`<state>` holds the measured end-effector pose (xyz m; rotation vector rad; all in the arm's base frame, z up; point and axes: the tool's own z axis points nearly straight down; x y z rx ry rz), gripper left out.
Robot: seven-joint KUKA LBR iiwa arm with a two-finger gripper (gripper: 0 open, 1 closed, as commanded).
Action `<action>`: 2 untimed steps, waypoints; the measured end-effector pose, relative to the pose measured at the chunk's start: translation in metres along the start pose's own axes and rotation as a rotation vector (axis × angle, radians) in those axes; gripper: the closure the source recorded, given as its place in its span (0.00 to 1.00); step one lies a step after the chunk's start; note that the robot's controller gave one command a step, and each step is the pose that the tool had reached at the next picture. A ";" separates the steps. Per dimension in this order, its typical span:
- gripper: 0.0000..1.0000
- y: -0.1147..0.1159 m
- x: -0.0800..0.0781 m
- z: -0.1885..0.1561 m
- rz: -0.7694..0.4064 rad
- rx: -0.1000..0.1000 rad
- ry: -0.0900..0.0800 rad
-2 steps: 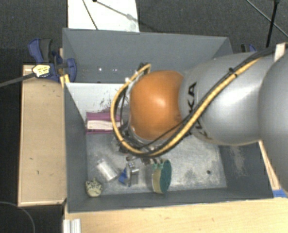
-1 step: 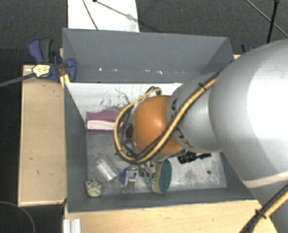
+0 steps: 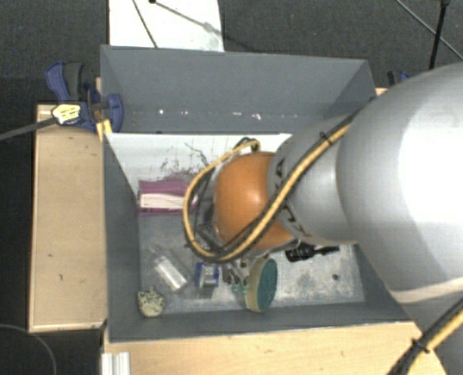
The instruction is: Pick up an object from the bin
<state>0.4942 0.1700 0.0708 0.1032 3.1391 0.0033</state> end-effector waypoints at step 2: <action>1.00 0.004 -0.028 -0.163 0.010 -0.001 -0.006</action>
Offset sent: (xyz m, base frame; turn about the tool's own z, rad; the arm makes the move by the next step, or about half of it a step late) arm 0.0242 -0.0037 0.1162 -0.0230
